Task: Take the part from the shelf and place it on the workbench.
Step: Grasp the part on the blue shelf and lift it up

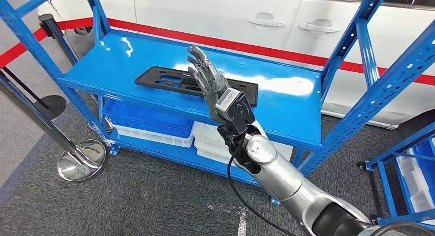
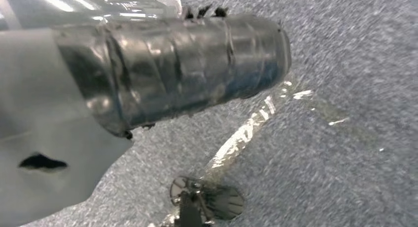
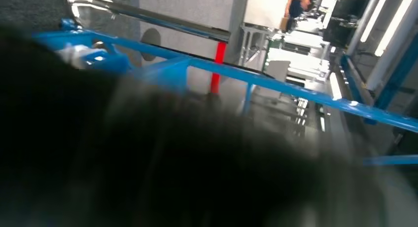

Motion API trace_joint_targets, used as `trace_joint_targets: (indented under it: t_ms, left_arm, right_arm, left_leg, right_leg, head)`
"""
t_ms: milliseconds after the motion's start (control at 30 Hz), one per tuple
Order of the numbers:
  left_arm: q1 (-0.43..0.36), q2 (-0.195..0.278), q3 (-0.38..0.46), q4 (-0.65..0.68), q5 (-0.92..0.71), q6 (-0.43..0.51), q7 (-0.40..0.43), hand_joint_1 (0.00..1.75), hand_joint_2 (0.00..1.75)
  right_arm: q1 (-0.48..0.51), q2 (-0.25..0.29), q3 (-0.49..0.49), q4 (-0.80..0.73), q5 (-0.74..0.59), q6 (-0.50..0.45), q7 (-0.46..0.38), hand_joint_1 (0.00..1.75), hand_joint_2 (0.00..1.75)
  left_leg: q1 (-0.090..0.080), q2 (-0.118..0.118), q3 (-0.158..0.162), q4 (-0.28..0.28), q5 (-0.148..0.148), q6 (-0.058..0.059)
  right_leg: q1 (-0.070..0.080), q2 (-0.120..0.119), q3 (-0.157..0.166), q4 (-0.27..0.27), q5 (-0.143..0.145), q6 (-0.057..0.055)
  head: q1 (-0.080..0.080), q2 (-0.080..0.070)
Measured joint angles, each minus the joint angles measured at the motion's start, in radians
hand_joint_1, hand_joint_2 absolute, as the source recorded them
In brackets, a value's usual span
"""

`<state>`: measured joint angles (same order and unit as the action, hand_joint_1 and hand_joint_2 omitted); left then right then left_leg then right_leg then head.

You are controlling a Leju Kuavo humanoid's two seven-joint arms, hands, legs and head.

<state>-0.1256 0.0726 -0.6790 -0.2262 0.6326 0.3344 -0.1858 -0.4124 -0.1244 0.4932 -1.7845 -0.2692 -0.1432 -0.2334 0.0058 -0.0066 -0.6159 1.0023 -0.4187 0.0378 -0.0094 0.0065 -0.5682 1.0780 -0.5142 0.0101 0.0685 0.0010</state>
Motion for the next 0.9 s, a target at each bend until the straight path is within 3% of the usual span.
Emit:
trace_joint_targets:
  t_ms: [100, 133, 167, 200, 267, 333, 433, 500, 600, 633, 667, 700, 767, 833, 900]
  left_arm:
    - [-0.004, 0.000, -0.003, 0.000, -0.002, -0.002, 0.003, 0.00, 0.00]
    - [-0.005, 0.000, -0.005, 0.000, -0.002, -0.003, 0.005, 0.00, 0.00]
    - [-0.005, 0.000, -0.006, 0.000, -0.003, -0.004, 0.007, 0.00, 0.00]
    - [-0.004, 0.000, -0.006, 0.000, -0.003, -0.006, 0.008, 0.00, 0.00]
    - [-0.004, -0.001, -0.006, 0.000, -0.006, -0.009, 0.012, 0.00, 0.00]
    - [-0.009, -0.004, -0.007, 0.000, -0.013, -0.014, 0.019, 0.00, 0.00]
    - [-0.020, -0.005, -0.014, 0.000, -0.030, -0.021, 0.041, 0.00, 0.00]
    - [-0.028, -0.008, -0.023, 0.000, -0.044, -0.028, 0.058, 0.00, 0.00]
    - [-0.047, -0.013, -0.035, 0.000, -0.066, -0.036, 0.080, 0.00, 0.00]
    - [-0.051, -0.014, -0.038, 0.000, -0.073, -0.037, 0.085, 0.00, 0.00]
    - [-0.055, -0.016, -0.042, 0.000, -0.078, -0.038, 0.091, 0.00, 0.00]
    - [-0.058, -0.017, -0.047, 0.000, -0.083, -0.038, 0.096, 0.00, 0.00]
    - [-0.064, -0.018, -0.055, 0.000, -0.090, -0.040, 0.104, 0.00, 0.00]
    - [-0.071, -0.020, -0.059, 0.000, -0.094, -0.043, 0.107, 0.00, 0.00]
    - [-0.074, -0.022, -0.064, 0.000, -0.096, -0.044, 0.110, 0.00, 0.00]
  right_arm:
    - [-0.001, 0.000, 0.000, 0.004, -0.007, 0.014, 0.005, 0.00, 1.75]
    - [-0.001, 0.000, 0.000, 0.008, -0.010, 0.021, 0.008, 0.00, 1.75]
    - [-0.001, 0.000, 0.001, 0.011, -0.012, 0.027, 0.010, 0.00, 1.75]
    - [-0.001, 0.000, 0.001, 0.014, -0.012, 0.031, 0.013, 0.00, 1.75]
    - [-0.005, 0.000, 0.003, 0.021, -0.001, 0.036, 0.021, 0.00, 1.75]
    - [-0.022, 0.001, 0.011, 0.034, 0.039, 0.030, 0.036, 0.00, 1.75]
    - [-0.063, 0.008, 0.042, 0.085, 0.154, -0.002, 0.068, 0.00, 1.75]
    - [-0.105, 0.025, 0.066, 0.152, 0.243, -0.029, 0.083, 0.00, 1.75]
    - [-0.198, 0.065, 0.103, 0.300, 0.353, -0.062, 0.086, 0.00, 1.75]
    - [-0.223, 0.078, 0.113, 0.355, 0.383, -0.074, 0.083, 0.00, 1.75]
    - [-0.245, 0.092, 0.123, 0.413, 0.413, -0.090, 0.079, 0.00, 1.75]
    - [-0.264, 0.105, 0.130, 0.468, 0.438, -0.107, 0.075, 0.00, 1.75]
    - [-0.302, 0.131, 0.144, 0.570, 0.485, -0.143, 0.068, 0.00, 1.75]
    - [-0.333, 0.149, 0.155, 0.646, 0.514, -0.164, 0.066, 0.00, 1.75]
    - [-0.351, 0.164, 0.164, 0.712, 0.527, -0.166, 0.072, 0.00, 1.75]
  left_leg:
    - [-0.003, 0.000, 0.009, 0.001, -0.009, 0.008]
    - [-0.004, -0.001, 0.012, 0.001, -0.013, 0.010]
    - [-0.006, -0.003, 0.016, 0.002, -0.018, 0.010]
    - [-0.008, -0.005, 0.022, 0.003, -0.023, 0.010]
    - [-0.011, -0.008, 0.037, 0.003, -0.035, 0.007]
    - [-0.012, -0.008, 0.043, 0.002, -0.042, 0.001]
    - [-0.013, -0.006, 0.044, 0.009, -0.044, -0.014]
    - [-0.012, -0.004, 0.025, 0.055, -0.068, -0.025]
    - [-0.003, -0.003, -0.074, 0.228, -0.140, -0.048]
    - [0.000, -0.002, -0.103, 0.269, -0.149, -0.053]
    - [0.002, -0.002, -0.115, 0.273, -0.138, -0.057]
    - [0.004, -0.001, -0.107, 0.239, -0.109, -0.058]
    - [0.006, 0.001, -0.055, 0.101, -0.029, -0.055]
    - [0.003, 0.001, -0.019, 0.009, -0.003, -0.046]
    - [-0.002, 0.000, -0.013, -0.002, -0.006, -0.035]
  right_leg:
    - [0.000, -0.002, -0.107, 0.176, -0.072, 0.005]
    - [0.000, -0.002, -0.140, 0.217, -0.079, 0.005]
    - [0.001, -0.002, -0.150, 0.213, -0.061, 0.003]
    - [0.002, -0.002, -0.143, 0.177, -0.027, -0.001]
    - [0.008, -0.002, -0.100, 0.052, 0.055, -0.016]
    - [0.016, -0.003, -0.068, -0.038, 0.092, -0.030]
    - [0.016, -0.005, -0.048, -0.066, 0.098, -0.040]
    - [0.008, -0.008, -0.034, -0.078, 0.098, -0.045]
    - [0.004, -0.009, -0.030, -0.081, 0.097, -0.049]
    - [0.004, -0.010, -0.030, -0.080, 0.096, -0.049]
    - [0.004, -0.010, -0.030, -0.078, 0.094, -0.049]
    - [0.004, -0.011, -0.029, -0.075, 0.092, -0.048]
    - [0.002, -0.011, -0.029, -0.070, 0.087, -0.043]
    - [0.004, -0.011, -0.033, -0.065, 0.084, -0.036]
    - [0.006, -0.012, -0.035, -0.064, 0.081, -0.027]
  head:
    - [0.003, 0.000]
    - [0.003, 0.000]
    - [0.003, 0.000]
    - [0.003, 0.000]
    - [0.002, 0.000]
    - [0.001, 0.000]
    - [0.002, 0.000]
    - [0.001, 0.000]
    - [-0.001, 0.000]
    - [-0.001, 0.000]
    - [-0.001, 0.000]
    - [-0.001, 0.000]
    - [-0.001, 0.000]
    - [-0.001, 0.000]
    - [-0.001, 0.000]
